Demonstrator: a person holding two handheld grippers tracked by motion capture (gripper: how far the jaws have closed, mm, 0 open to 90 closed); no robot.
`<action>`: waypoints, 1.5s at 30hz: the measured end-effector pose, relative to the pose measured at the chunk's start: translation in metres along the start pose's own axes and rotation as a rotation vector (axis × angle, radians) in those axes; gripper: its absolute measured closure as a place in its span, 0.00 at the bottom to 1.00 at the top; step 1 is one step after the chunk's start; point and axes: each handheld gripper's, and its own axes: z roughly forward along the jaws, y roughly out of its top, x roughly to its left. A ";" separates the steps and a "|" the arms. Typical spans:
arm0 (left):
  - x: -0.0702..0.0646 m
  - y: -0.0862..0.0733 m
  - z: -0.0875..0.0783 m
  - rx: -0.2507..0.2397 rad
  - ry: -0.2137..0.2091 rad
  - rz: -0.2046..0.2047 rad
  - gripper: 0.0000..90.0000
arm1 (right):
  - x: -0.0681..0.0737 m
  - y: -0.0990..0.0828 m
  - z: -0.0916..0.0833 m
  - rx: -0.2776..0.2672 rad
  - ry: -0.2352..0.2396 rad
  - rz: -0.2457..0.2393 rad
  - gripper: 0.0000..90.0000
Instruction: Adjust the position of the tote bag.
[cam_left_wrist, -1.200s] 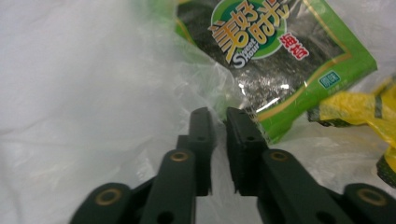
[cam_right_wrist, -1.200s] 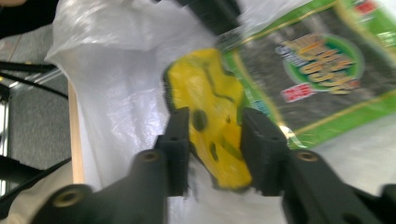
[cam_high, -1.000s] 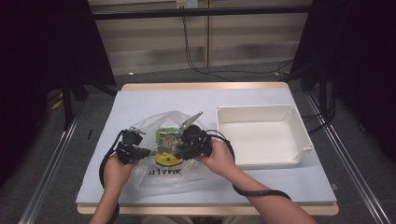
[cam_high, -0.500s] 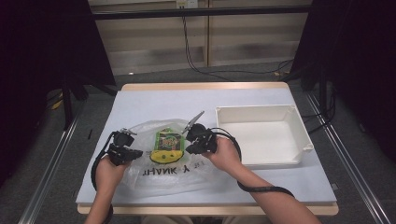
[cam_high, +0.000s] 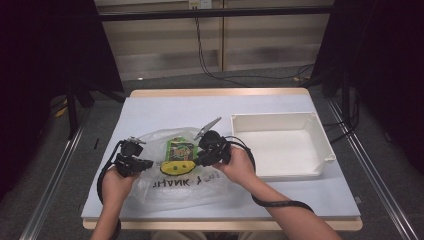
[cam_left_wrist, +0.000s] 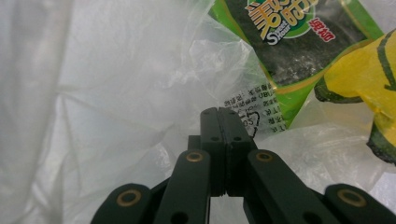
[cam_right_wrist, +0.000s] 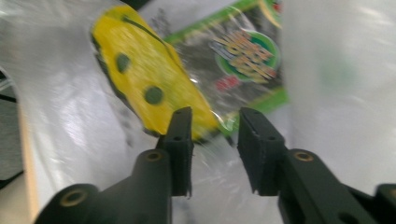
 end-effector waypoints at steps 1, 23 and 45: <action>0.000 0.000 0.000 -0.003 -0.004 -0.002 1.00 | 0.001 0.002 0.002 -0.008 0.018 -0.006 0.64; 0.009 -0.007 -0.005 -0.018 -0.006 -0.043 1.00 | 0.015 -0.024 0.038 0.153 0.148 -0.078 0.99; -0.023 0.015 -0.016 -0.097 -0.054 0.036 0.61 | 0.021 -0.021 0.033 0.149 0.129 -0.090 0.95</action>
